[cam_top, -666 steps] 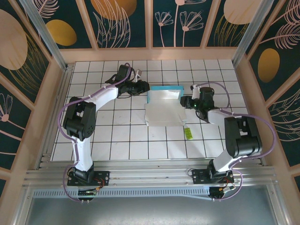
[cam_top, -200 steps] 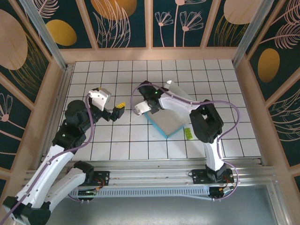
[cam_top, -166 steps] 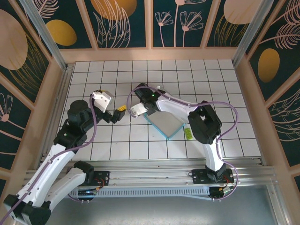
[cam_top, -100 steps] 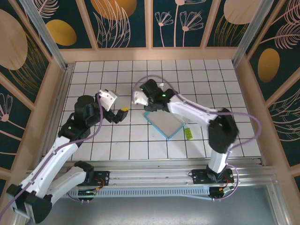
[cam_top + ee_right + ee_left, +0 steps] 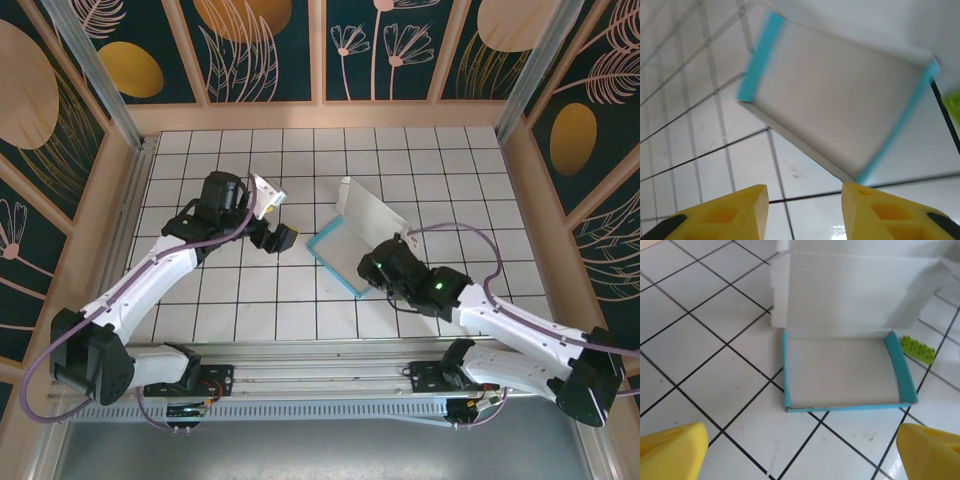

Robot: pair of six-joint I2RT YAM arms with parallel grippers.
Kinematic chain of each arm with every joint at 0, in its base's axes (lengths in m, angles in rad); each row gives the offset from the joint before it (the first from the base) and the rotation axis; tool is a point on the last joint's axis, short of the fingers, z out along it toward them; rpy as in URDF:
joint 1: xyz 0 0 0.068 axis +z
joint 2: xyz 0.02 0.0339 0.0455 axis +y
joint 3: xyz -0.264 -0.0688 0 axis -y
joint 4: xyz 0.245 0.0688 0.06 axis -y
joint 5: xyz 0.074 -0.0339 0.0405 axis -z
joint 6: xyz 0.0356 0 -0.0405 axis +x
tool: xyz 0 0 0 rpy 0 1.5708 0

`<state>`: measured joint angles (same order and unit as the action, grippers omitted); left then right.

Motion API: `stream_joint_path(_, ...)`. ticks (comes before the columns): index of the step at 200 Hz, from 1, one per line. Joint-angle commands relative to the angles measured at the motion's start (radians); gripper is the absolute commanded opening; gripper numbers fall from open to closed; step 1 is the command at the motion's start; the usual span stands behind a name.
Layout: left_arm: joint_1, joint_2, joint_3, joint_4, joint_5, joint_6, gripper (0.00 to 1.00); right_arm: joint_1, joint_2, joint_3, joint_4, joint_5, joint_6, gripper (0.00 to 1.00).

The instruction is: Fold the paper box

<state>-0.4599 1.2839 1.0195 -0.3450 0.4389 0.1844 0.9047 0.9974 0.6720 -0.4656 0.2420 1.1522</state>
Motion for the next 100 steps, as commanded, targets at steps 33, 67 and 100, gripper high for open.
stream_joint_path(33,-0.104,0.007,-0.084,0.021,0.055,0.120,0.99,-0.028,0.184,-0.058,0.114,0.070,0.142,0.47)
stream_joint_path(67,-0.109,0.000,-0.097,0.041,0.044,0.093,0.99,-0.038,0.318,-0.084,0.215,0.097,0.122,0.46)
stream_joint_path(100,-0.109,-0.019,-0.108,0.041,0.023,0.075,0.99,-0.039,0.418,-0.042,0.220,0.183,0.077,0.34)
